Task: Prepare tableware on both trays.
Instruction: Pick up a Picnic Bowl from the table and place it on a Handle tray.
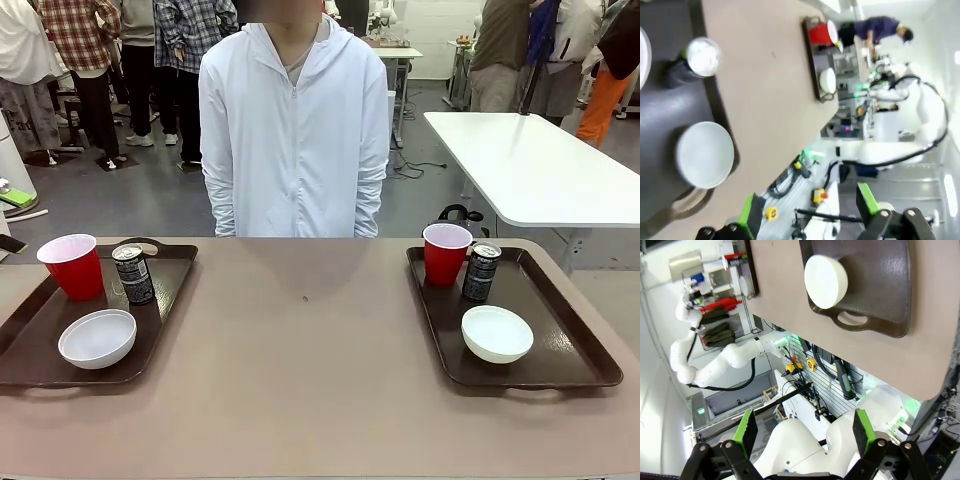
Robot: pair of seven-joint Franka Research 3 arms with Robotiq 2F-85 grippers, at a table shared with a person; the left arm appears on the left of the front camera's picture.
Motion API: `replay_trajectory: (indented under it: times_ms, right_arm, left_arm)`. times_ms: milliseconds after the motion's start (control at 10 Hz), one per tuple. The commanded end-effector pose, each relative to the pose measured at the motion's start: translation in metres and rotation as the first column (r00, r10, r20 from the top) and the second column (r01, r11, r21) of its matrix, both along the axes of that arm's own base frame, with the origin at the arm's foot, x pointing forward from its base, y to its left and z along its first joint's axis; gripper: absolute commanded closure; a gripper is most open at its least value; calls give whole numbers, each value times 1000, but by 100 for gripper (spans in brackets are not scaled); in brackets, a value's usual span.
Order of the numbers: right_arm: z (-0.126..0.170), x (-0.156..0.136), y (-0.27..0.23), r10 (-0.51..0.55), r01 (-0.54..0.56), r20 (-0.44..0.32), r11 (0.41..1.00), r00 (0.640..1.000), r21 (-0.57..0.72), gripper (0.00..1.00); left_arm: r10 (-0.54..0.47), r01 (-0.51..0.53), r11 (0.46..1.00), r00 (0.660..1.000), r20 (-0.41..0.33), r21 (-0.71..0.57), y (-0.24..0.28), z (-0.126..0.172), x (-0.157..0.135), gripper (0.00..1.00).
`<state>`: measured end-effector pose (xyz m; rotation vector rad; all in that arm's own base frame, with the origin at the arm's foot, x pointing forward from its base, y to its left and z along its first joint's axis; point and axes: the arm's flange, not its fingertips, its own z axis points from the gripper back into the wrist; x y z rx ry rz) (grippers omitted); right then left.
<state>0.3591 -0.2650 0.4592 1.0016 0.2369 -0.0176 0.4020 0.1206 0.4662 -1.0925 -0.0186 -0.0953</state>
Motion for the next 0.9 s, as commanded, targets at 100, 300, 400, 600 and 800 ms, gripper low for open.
replay_trajectory:
  times_ms: [100, 300, 400, 600, 800]
  right_arm:
    - [1, 1, 1, -11, 11, -1, 1000, 1000, 7, 0]
    - [1, 1, 1, -11, 11, -1, 1000, 1000, 7, 0]
    - [1, 1, 1, -11, 11, -1, 1000, 1000, 7, 0]
    - [1, 1, 1, -11, 11, -1, 1000, 1000, 7, 0]
    - [1, 1, 1, -11, 11, -1, 1000, 1000, 7, 0]
  left_arm:
    - [145, -141, 988, 987, -62, 68, 37, 16, 6, 0]
    - [140, -131, 984, 988, -69, 119, 49, 28, 0, 0]
    - [94, -85, 984, 994, -57, 154, 40, 30, -8, 0]
    - [141, -135, 985, 989, -49, 107, 52, 23, 0, 0]
    - [141, -135, 985, 989, -49, 107, 52, 23, 0, 0]
